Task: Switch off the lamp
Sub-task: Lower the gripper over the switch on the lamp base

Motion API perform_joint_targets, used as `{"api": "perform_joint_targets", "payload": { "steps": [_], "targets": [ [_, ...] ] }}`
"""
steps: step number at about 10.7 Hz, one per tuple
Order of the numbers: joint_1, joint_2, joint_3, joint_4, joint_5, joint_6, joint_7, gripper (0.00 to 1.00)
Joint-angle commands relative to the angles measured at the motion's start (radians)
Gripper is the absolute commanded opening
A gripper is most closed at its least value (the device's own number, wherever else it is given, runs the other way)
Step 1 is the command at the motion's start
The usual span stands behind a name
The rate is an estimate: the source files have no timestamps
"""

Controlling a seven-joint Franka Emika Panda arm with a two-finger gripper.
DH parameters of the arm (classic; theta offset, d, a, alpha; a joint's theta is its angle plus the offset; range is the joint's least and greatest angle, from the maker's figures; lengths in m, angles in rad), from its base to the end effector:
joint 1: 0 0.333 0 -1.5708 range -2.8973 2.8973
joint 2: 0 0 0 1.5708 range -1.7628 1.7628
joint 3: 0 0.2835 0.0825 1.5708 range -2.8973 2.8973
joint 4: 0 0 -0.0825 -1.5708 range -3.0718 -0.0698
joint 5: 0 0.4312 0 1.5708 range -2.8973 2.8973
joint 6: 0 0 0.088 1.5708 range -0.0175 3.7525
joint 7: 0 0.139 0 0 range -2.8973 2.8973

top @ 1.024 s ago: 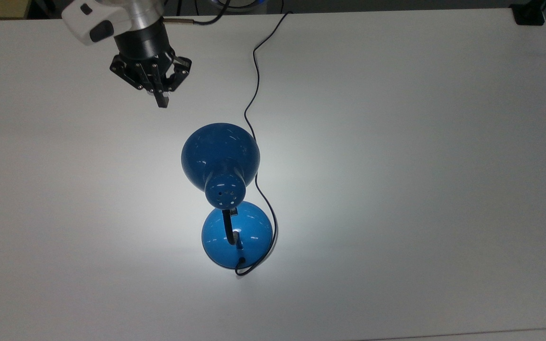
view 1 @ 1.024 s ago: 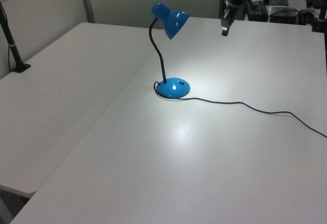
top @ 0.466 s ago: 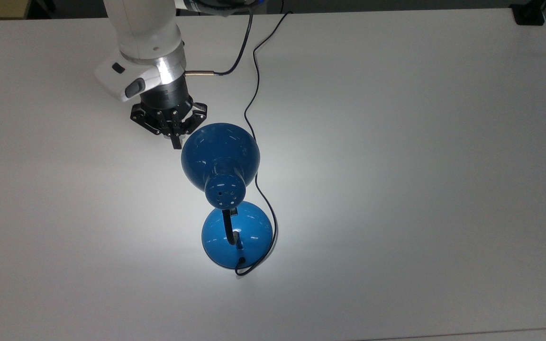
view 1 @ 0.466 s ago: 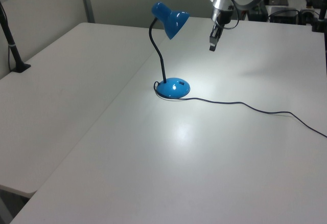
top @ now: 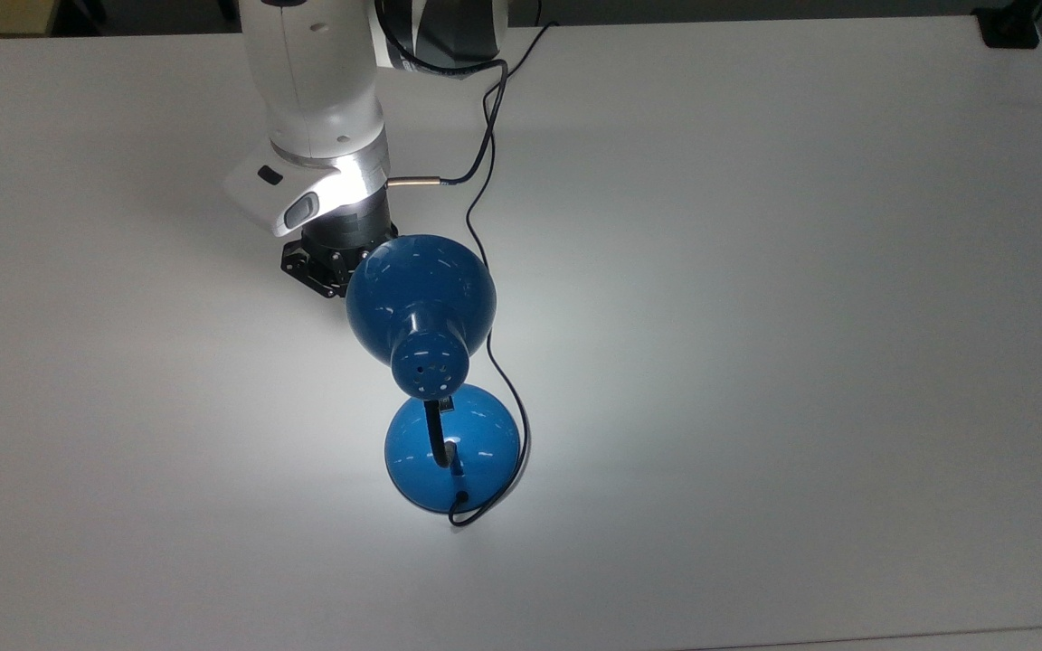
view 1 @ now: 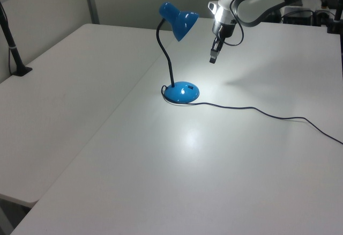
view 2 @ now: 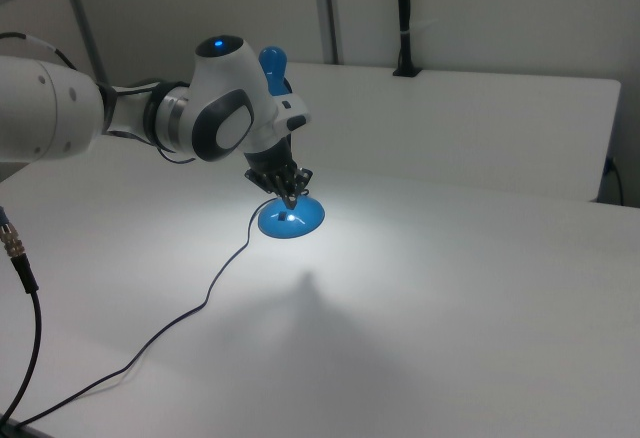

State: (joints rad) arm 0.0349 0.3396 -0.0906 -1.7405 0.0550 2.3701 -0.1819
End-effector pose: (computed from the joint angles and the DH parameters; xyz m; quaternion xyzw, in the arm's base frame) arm 0.7122 -0.0343 0.3275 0.9881 0.0504 0.1451 0.0100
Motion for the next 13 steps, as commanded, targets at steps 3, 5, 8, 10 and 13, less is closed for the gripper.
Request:
{"api": "perform_joint_targets", "payload": {
  "steps": [3, 5, 8, 10, 13],
  "targets": [
    [0.013, 0.081, 0.012, -0.008, 0.000, 0.224, -0.022, 0.00],
    [0.013, 0.098, 0.023, -0.010, -0.001, 0.224, -0.043, 0.00],
    [0.028, 0.102, 0.032, -0.010, -0.004, 0.224, -0.050, 0.00],
    [0.036, 0.122, 0.032, -0.007, -0.014, 0.224, -0.050, 0.00],
    [0.042, 0.154, 0.032, 0.001, -0.015, 0.244, -0.050, 0.00]
  ]
}}
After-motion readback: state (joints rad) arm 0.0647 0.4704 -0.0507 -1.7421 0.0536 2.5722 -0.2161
